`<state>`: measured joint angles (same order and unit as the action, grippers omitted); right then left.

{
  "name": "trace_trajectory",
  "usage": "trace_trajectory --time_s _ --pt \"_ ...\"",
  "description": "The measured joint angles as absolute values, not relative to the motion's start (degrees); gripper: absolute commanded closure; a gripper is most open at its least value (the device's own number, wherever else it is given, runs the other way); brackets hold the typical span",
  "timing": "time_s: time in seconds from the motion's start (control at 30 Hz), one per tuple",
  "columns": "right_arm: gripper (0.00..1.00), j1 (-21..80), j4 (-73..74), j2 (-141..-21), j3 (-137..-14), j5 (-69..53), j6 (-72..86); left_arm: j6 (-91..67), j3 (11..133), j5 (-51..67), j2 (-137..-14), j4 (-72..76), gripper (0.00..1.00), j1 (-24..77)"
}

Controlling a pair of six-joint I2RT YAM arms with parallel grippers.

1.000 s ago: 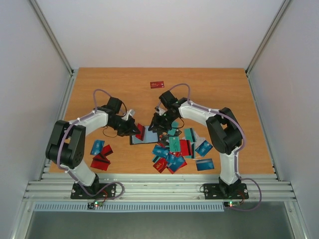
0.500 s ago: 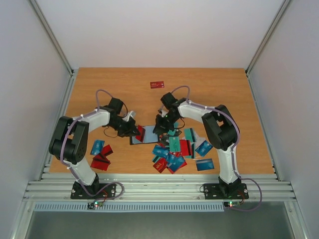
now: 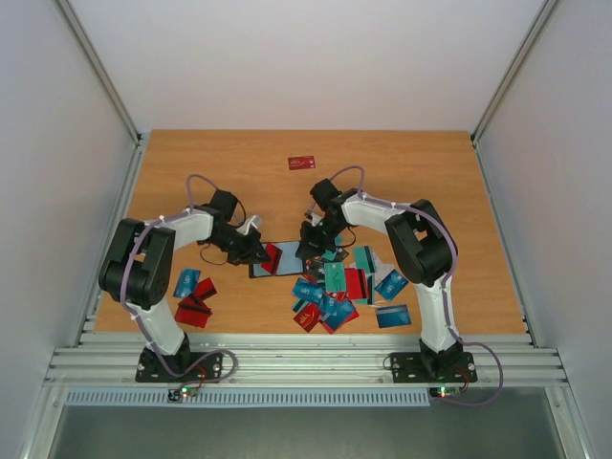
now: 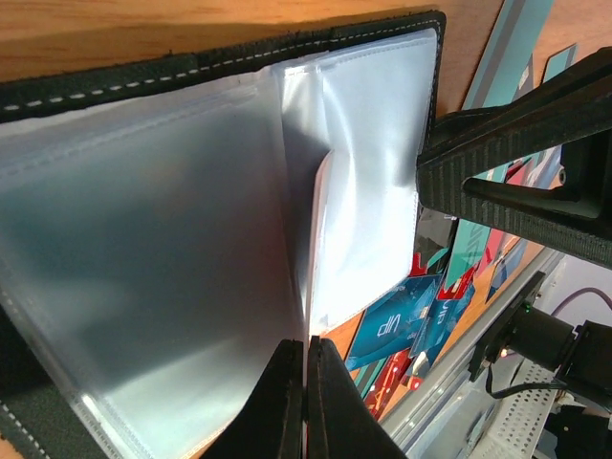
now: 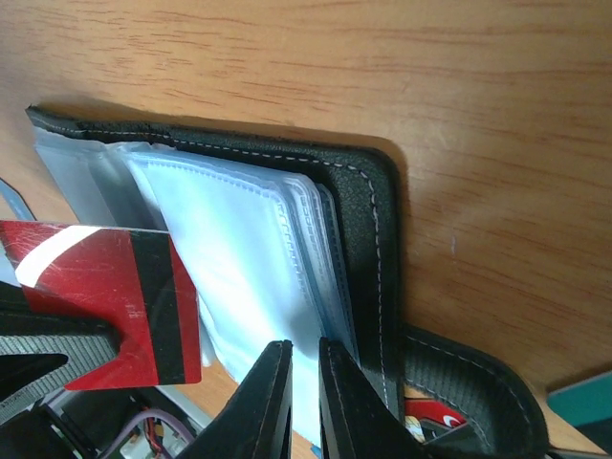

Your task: Put the credit cards into the card holder

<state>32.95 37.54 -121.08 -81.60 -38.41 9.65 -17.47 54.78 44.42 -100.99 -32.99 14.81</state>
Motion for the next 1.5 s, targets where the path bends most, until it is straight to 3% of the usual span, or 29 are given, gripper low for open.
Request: trace_trajectory --time_s 1.5 --pt "0.92 32.6 38.9 -121.8 -82.4 -39.2 10.2 -23.7 54.1 46.0 -103.2 -22.9 1.00 15.0"
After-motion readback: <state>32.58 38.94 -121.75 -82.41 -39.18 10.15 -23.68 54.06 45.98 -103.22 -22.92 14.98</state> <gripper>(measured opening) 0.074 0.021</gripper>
